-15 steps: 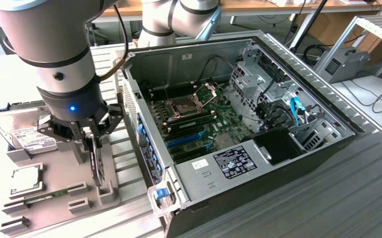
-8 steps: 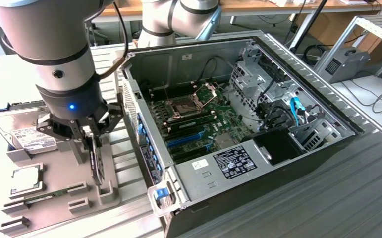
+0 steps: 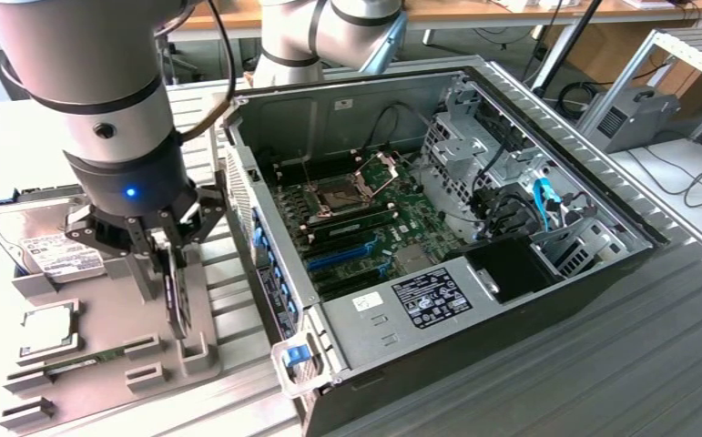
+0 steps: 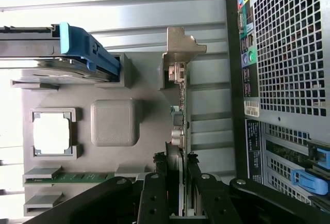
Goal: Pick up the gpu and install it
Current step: 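Pick up the gpu and move the gpu toward the slot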
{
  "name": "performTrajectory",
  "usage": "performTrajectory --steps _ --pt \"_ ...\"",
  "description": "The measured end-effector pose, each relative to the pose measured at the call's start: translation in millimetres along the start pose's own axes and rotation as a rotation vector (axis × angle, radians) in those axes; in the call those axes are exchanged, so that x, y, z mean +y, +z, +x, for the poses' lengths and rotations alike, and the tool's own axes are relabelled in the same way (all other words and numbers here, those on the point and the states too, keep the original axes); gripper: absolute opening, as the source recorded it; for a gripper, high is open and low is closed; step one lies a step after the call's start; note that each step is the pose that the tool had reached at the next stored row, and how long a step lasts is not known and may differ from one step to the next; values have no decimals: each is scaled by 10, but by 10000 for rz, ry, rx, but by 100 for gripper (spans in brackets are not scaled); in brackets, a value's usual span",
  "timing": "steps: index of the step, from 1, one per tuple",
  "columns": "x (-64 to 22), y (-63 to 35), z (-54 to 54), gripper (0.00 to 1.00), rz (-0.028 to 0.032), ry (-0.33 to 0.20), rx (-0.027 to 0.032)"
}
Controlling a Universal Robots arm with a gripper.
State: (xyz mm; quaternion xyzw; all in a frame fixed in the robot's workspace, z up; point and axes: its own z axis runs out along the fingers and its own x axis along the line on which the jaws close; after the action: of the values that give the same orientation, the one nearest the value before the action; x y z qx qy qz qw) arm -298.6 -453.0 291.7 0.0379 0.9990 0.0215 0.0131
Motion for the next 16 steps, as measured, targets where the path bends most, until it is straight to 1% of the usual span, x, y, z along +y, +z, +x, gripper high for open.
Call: performTrajectory --steps 16 --pt "4 -79 -2 26 0 0 -1"
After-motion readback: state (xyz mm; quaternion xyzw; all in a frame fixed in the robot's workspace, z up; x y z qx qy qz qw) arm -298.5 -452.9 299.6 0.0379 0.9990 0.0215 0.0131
